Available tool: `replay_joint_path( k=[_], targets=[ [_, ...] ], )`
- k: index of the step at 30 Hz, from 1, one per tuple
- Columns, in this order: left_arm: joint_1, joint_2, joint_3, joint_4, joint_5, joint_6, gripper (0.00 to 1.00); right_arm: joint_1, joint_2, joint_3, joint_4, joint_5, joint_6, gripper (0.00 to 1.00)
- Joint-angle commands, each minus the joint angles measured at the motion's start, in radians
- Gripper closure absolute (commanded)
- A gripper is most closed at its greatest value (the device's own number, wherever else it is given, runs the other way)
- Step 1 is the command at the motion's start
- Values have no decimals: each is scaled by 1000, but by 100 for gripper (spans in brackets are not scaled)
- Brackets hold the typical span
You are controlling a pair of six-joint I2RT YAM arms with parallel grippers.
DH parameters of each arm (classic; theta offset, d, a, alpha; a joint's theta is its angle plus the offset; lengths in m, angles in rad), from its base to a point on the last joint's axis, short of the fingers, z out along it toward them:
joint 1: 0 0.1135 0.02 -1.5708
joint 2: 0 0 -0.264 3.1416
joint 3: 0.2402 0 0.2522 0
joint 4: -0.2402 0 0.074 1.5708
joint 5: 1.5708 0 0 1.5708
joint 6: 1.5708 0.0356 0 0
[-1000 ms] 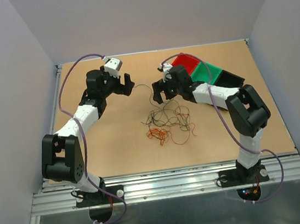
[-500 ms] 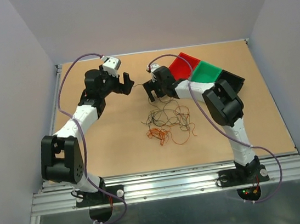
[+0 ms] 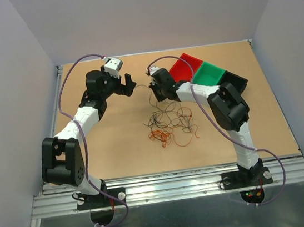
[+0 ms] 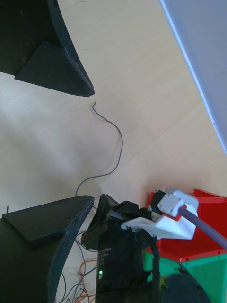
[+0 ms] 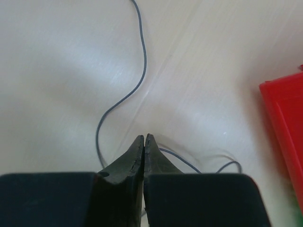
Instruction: Untangle the cables
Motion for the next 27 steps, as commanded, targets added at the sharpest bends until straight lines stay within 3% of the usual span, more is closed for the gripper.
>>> replay_joint_path(
  k=[1, 15, 27],
  targets=[
    [1, -26, -8, 30, 24, 10, 3, -2, -172, -2, 48, -67, 31, 99],
    [1, -35, -12, 28, 42, 13, 4, -87, -442, 81, 58, -16, 146, 100],
    [-2, -32, -11, 21, 54, 22, 4, -360, -430, -34, 104, -151, 296, 99]
  ],
)
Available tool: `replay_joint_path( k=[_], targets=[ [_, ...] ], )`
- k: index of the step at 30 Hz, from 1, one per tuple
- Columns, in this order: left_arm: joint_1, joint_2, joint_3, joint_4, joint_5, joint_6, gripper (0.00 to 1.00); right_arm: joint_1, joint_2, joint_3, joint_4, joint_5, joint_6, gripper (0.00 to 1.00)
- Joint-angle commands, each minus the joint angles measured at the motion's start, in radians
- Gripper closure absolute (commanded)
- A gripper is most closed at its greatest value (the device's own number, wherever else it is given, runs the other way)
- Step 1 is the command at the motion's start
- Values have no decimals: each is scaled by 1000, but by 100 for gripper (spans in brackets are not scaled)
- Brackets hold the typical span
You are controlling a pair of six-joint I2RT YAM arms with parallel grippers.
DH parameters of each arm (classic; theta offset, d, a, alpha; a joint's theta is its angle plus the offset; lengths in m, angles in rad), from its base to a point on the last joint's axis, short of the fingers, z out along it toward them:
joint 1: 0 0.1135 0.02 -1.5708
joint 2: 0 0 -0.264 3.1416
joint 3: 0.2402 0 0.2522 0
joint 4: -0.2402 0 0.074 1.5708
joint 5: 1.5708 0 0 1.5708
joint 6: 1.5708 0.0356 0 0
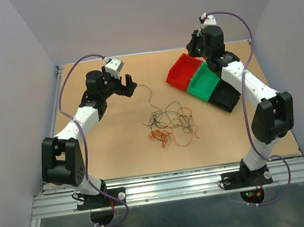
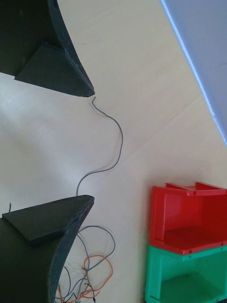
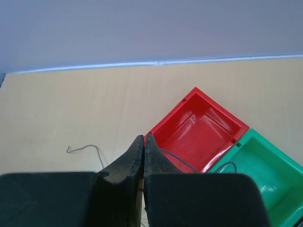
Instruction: Untangle the cables
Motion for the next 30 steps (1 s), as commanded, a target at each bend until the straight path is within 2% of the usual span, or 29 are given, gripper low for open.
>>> replay_joint_path(
  k=[1, 5, 9, 14, 16, 18, 20, 23, 27, 30],
  targets=[
    [-2, -33, -9, 25, 23, 12, 4, -61, 28, -43, 72, -78, 74, 99],
    [-3, -35, -11, 25, 19, 15, 4, -109, 58, -98, 90, -70, 121, 99],
    [-13, -29, -9, 25, 11, 17, 4, -150, 74, -216, 191, -82, 160, 99],
    [-16, -27, -8, 22, 5, 21, 5, -159, 107, -253, 210, -41, 170, 97],
    [-17, -30, -8, 20, 2, 23, 5, -161, 92, -273, 211, -1, 175, 88],
    [-20, -30, -9, 20, -4, 23, 4, -158, 55, -301, 216, 5, 163, 56],
    [-23, -32, -11, 20, -10, 26, 5, -156, 28, -324, 219, 0, 152, 30],
    [-29, -29, -11, 20, -15, 30, 5, -130, -34, -355, 216, 23, 93, 16],
    [-31, -22, -8, 20, -18, 30, 5, -26, -35, -323, 149, -7, 0, 14],
    [-31, -21, -6, 19, -26, 32, 5, 81, 35, -222, 55, -1, -76, 14]
  ],
)
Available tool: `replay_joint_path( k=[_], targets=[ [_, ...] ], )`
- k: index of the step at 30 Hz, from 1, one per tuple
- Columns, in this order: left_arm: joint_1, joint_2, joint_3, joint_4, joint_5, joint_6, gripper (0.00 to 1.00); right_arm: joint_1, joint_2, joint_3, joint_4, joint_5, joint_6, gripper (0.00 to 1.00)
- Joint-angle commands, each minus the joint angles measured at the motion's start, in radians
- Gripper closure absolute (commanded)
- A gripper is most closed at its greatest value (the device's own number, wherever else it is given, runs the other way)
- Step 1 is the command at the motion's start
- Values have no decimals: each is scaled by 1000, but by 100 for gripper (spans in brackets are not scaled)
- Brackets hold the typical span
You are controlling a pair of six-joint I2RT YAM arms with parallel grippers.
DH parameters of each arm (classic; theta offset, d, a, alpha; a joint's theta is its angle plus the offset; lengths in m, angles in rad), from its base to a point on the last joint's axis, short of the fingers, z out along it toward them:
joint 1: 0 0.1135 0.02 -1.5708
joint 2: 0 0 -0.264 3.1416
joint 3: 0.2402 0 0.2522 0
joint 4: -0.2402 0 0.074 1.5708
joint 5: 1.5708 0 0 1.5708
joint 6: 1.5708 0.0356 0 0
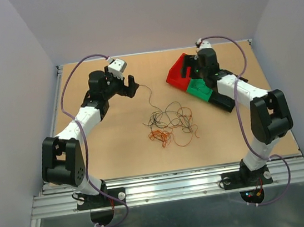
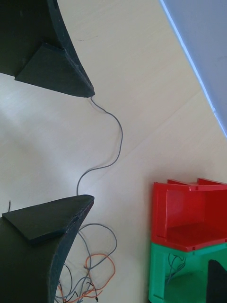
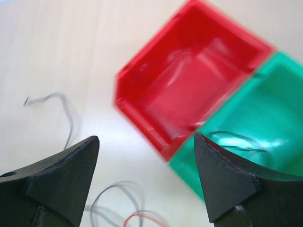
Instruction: Untangle the cables
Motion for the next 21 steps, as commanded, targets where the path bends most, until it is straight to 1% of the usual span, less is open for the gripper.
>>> replay_joint_path(
  k=[1, 4, 9, 15, 19, 21],
  targets=[
    [-4, -22, -6, 26, -9, 14, 4, 165, 63, 131, -89, -2, -128, 14],
    [-4, -39, -11, 27, -14, 12, 5, 228, 147, 197, -107, 36, -140, 15],
    [-1, -84, -31, 49, -60, 6, 4, 301, 294, 304, -110, 71, -159, 16],
    [39, -131, -71, 93, -54, -46, 4, 322, 462, 491, -120, 94, -171, 19],
    [45, -153, -83, 113, -48, -49, 4, 328, 581, 586, -147, 123, -174, 20],
    [45, -154, -85, 115, -43, -49, 4, 334, 612, 622, -172, 134, -183, 21]
  ],
)
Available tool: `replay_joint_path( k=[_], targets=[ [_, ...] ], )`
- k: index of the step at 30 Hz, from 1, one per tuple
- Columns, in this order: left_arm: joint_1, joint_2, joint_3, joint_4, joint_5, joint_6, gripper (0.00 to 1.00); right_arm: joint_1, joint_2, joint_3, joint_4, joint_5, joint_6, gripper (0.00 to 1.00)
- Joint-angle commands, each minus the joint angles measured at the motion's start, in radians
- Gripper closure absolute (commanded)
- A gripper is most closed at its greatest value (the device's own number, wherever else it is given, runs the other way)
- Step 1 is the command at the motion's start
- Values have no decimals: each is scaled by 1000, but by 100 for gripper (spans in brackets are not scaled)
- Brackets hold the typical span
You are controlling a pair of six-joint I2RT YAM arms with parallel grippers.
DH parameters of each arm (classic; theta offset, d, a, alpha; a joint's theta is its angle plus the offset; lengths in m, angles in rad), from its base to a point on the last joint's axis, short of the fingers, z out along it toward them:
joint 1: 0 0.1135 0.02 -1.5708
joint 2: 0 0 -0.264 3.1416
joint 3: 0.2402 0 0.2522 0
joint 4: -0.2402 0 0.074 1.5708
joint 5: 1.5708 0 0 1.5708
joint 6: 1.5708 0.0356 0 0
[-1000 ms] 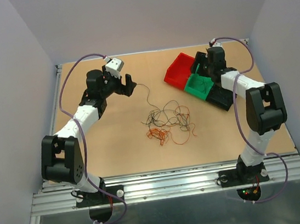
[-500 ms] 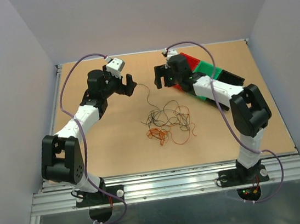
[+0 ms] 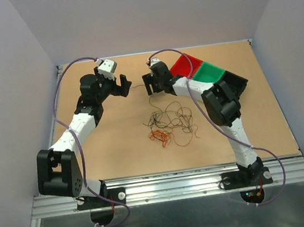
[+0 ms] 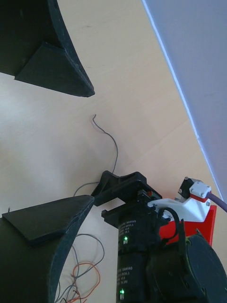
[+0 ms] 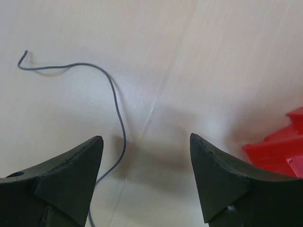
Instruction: Untangle the cables
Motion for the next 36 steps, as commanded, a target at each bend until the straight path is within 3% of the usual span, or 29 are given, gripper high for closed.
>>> replay_joint_path(
  k=[1, 4, 7, 8, 9, 12, 21, 36],
  targets=[
    [1, -38, -9, 69, 7, -14, 4, 23, 57, 146, -39, 52, -30, 22],
    [3, -30, -6, 69, 8, -12, 4, 40, 102, 186, -87, 87, -47, 30],
    [3, -28, -6, 69, 11, -11, 4, 57, 114, 193, -108, 93, -76, 46],
    [3, -28, -6, 67, 10, -9, 4, 61, 115, 199, -115, 90, -81, 54],
    [3, -28, -5, 67, 10, -9, 4, 61, 122, 206, -122, 80, -85, 77],
    [3, -24, -3, 67, 5, -8, 4, 64, 119, 233, -151, 63, -94, 100],
    [3, -25, -8, 75, -13, -18, 4, 66, -124, 207, -139, -54, -79, 100],
    [24, -76, -49, 118, 22, -46, 4, 63, -504, 171, -87, 196, -28, 99]
  ],
)
